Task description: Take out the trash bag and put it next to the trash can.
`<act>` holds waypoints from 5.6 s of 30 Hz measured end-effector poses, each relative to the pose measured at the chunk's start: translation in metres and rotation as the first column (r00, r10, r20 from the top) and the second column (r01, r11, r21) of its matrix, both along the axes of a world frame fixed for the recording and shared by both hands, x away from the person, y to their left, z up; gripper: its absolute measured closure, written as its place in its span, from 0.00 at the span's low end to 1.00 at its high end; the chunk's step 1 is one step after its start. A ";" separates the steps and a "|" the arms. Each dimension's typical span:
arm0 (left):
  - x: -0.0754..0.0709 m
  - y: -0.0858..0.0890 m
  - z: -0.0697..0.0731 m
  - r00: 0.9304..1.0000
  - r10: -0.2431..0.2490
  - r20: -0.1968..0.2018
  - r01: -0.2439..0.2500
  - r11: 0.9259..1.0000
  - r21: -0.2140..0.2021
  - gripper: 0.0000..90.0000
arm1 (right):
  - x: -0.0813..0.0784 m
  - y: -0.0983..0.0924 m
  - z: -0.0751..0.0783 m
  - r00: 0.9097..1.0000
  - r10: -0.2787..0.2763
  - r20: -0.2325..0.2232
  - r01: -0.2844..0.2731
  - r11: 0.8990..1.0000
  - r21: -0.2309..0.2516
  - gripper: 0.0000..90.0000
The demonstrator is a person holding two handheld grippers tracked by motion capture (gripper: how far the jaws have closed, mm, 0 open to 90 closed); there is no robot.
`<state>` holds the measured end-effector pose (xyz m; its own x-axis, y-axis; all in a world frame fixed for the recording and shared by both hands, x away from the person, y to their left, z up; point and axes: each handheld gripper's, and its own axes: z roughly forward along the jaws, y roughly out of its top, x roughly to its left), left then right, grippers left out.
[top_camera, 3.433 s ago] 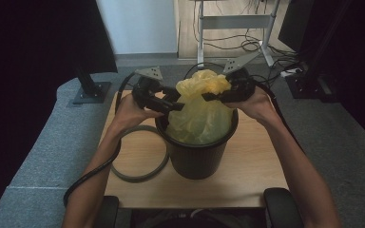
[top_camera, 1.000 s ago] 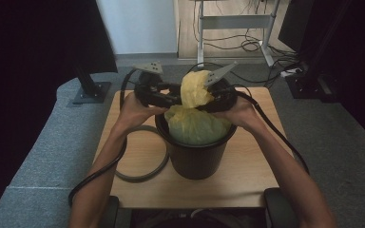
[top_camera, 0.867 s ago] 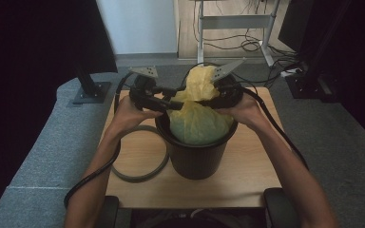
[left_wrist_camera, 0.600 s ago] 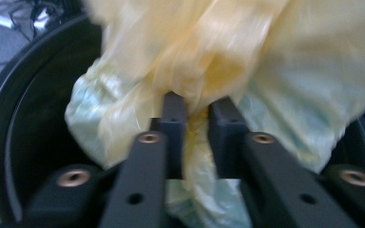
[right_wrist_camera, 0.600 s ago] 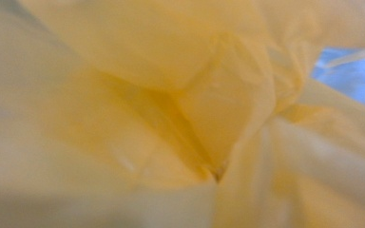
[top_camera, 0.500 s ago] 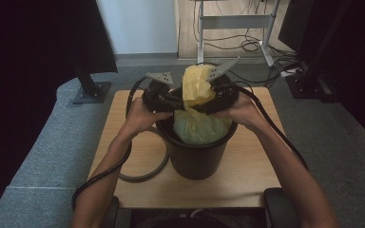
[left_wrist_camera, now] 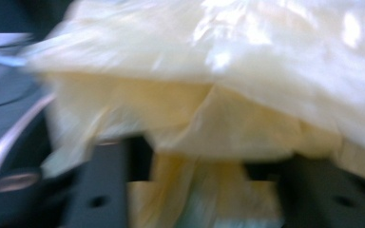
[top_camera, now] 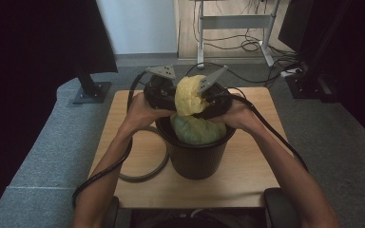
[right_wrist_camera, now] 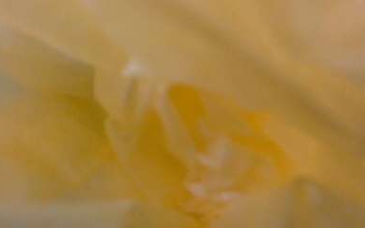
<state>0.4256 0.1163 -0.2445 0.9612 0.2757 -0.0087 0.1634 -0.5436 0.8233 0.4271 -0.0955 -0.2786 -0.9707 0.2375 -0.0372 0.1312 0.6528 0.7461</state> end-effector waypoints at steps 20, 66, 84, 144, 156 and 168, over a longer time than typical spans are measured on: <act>0.007 -0.001 -0.010 0.995 -0.070 -0.065 0.068 0.997 -0.035 0.91 | 0.002 0.011 0.010 0.999 -0.049 0.015 0.048 0.997 0.057 0.17; -0.001 0.114 -0.063 0.958 0.285 -0.015 -0.285 0.958 -0.005 0.00 | 0.010 -0.025 0.075 0.989 -0.128 0.069 0.128 0.992 0.007 0.81; -0.005 0.137 -0.130 0.921 0.383 -0.075 -0.383 0.924 0.005 0.00 | 0.010 -0.048 0.108 0.967 -0.226 0.114 0.227 0.974 0.005 0.81; -0.037 0.147 -0.262 0.831 0.550 -0.087 -0.546 0.835 0.067 0.00 | 0.046 -0.177 -0.060 0.796 -0.601 0.067 0.600 0.799 0.037 0.79; -0.039 0.148 -0.263 0.830 0.551 -0.088 -0.546 0.835 0.074 0.00 | 0.050 -0.178 -0.130 0.787 -0.617 -0.030 0.617 0.787 0.009 0.78; -0.039 0.147 -0.265 0.836 0.541 -0.094 -0.534 0.841 0.090 0.00 | 0.043 -0.185 -0.188 0.763 -0.636 -0.117 0.640 0.768 -0.008 0.76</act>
